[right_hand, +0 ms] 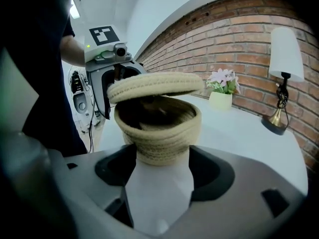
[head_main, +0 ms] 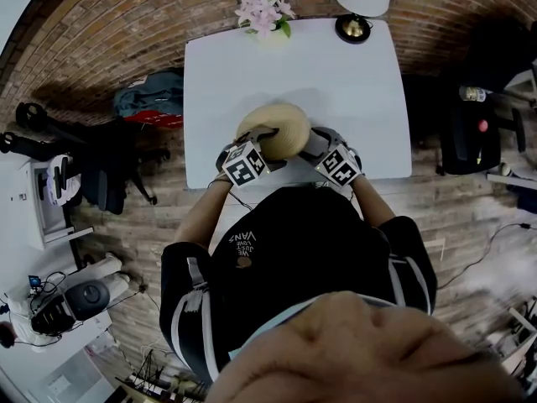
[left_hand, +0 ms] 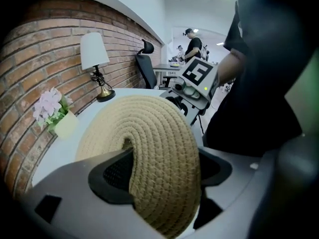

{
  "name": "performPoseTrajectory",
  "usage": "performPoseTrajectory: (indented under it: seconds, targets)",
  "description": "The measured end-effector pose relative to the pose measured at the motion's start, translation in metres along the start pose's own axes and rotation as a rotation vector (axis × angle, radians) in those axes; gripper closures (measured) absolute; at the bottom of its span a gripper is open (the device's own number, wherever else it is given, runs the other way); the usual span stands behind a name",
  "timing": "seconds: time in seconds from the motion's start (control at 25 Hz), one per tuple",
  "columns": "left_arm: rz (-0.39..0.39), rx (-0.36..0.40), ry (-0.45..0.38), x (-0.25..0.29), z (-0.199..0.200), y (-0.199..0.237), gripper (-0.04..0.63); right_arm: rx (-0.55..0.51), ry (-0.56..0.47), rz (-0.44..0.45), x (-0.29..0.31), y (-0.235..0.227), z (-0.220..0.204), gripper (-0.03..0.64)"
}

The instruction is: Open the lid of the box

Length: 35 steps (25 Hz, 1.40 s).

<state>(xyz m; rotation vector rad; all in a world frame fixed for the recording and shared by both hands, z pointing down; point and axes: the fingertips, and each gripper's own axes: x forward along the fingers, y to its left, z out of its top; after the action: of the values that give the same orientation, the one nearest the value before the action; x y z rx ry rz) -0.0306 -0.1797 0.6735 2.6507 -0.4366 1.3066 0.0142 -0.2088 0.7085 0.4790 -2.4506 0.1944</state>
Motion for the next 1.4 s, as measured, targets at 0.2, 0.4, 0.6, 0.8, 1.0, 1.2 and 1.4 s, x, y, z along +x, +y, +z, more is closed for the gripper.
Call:
performPoseTrajectory:
  seconds: [0.2, 0.4, 0.6, 0.8, 1.0, 1.2, 1.4]
  targets:
    - [0.027, -0.033, -0.047, -0.007, -0.001, 0.005, 0.225, 0.005, 0.012, -0.017, -0.002, 0.0, 0.0, 0.298]
    - [0.048, -0.032, -0.081, -0.014, -0.002, 0.003, 0.227, 0.048, -0.002, -0.033, -0.009, 0.0, 0.001, 0.298]
    - [0.078, -0.026, -0.138, -0.023, 0.002, 0.003, 0.229, 0.144, -0.049, -0.072, -0.023, -0.005, 0.005, 0.298]
    - [0.142, -0.054, -0.21, -0.036, 0.008, 0.009, 0.229, 0.234, -0.099, -0.135, -0.034, -0.01, 0.007, 0.298]
    - [0.187, -0.113, -0.292, -0.058, 0.015, 0.013, 0.23, 0.301, -0.133, -0.172, -0.042, -0.006, 0.008, 0.298]
    - [0.228, -0.173, -0.361, -0.074, 0.009, 0.014, 0.23, 0.354, -0.148, -0.203, -0.048, 0.002, 0.007, 0.298]
    - [0.273, -0.232, -0.424, -0.091, -0.004, 0.011, 0.232, 0.452, -0.22, -0.256, -0.06, 0.004, 0.014, 0.299]
